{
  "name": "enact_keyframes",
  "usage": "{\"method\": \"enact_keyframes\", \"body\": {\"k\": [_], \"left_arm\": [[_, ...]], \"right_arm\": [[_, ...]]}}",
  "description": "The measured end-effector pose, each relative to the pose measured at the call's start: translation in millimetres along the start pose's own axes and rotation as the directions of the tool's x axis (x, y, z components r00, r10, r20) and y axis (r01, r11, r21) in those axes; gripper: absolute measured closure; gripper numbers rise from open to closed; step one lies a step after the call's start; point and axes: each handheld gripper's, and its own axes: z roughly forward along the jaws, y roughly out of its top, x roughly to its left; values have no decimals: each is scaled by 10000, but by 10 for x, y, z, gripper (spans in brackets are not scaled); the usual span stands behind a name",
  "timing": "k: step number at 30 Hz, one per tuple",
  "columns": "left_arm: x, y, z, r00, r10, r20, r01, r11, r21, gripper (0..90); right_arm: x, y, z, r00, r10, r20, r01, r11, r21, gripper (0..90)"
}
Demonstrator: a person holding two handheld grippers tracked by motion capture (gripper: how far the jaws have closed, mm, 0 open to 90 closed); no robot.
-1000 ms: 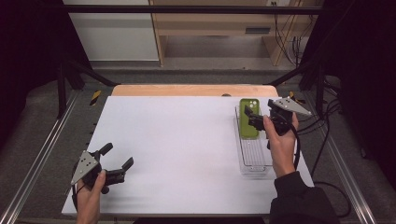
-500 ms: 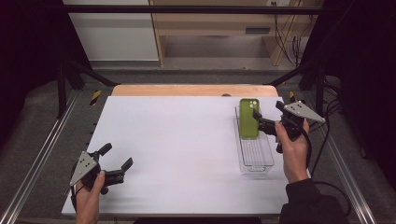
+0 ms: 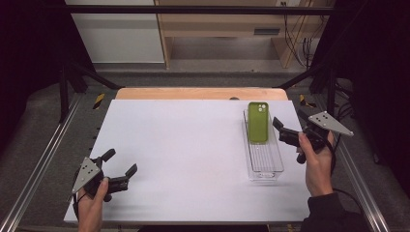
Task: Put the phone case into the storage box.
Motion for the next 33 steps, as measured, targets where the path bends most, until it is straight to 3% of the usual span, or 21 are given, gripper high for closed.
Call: {"method": "enact_keyframes", "body": {"k": [18,27,33], "left_arm": [[-14,1,0,10000,39,33,-39,10000,33,10],[-17,13,-13,9998,203,-15,-203,9998,-38,10],[-16,16,-27,9996,297,2,-297,9995,-55,10]], "right_arm": [[-195,-249,-340,9996,283,-83,-282,9996,76,52],[-202,-431,-465,9990,327,-310,-322,9993,177,55],[-164,-572,-527,9986,191,-483,-199,9997,-158,51]]}}
